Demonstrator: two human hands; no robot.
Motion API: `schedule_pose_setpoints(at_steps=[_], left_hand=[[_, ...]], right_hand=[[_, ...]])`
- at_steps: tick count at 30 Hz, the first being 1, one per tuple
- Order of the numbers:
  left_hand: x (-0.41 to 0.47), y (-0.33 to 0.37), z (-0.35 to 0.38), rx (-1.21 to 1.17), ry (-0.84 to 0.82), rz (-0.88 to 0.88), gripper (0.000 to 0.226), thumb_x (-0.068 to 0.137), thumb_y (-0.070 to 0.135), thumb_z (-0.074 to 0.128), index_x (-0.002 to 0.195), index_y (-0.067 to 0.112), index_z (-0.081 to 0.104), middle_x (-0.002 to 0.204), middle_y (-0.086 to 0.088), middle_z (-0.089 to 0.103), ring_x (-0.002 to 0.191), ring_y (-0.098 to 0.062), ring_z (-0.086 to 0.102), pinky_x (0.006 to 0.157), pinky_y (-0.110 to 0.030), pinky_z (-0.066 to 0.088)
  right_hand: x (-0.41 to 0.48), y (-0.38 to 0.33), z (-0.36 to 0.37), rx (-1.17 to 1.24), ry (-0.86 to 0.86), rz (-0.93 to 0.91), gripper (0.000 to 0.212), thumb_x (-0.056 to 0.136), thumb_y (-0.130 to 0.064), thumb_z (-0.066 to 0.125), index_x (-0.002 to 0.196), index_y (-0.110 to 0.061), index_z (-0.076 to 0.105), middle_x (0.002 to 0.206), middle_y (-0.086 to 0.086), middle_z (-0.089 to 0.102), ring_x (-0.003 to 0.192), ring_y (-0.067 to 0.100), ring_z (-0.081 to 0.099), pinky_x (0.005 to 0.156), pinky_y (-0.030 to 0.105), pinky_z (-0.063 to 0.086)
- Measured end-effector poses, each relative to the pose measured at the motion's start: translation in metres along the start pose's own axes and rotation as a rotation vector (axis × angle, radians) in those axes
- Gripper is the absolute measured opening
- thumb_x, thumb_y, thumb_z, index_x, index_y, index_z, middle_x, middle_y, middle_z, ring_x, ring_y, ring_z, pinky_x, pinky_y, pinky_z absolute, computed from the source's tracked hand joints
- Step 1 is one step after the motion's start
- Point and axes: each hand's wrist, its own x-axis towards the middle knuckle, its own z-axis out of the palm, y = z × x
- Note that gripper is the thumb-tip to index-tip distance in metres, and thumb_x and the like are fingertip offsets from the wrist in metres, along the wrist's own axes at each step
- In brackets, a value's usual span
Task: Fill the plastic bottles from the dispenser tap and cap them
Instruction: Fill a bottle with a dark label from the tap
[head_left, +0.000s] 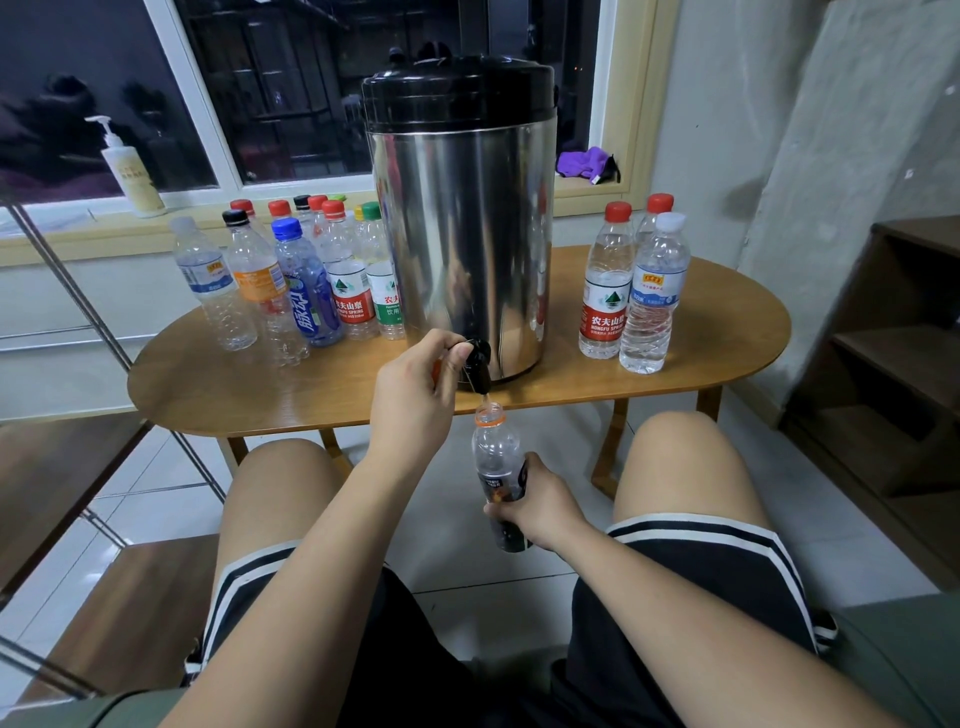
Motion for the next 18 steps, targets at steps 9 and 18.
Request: schedule_pose_setpoints(at_steps=[9,18], left_hand=[[0.0002,-0.0005,0.0009,0.002,0.002,0.005,0.020,0.112,0.041,0.059,0.107,0.024,0.070,0.080,0.011,0.067,0.075,-0.009,0.059,0.064,-0.022,0.041],[0.0003,-0.0014,0.0012,0.000,0.001,0.011,0.020,0.112,0.041,0.059,0.107,0.025,0.070,0.079,0.009,0.066,0.074,-0.013,0.059,0.066,-0.029,0.045]], right_hand=[[0.0015,0.0002,0.0003,0.008,-0.001,0.010,0.058,0.076,-0.038,0.094,0.114,-0.026,0.053,0.107,-0.007,0.071,0.097,0.019,0.067,0.081,0.035,0.054],[0.0019,0.0011,0.0003,0.018,0.002,-0.001,0.057,0.074,-0.040,0.094,0.112,-0.030,0.053,0.107,-0.008,0.072,0.098,0.019,0.069,0.084,0.039,0.060]])
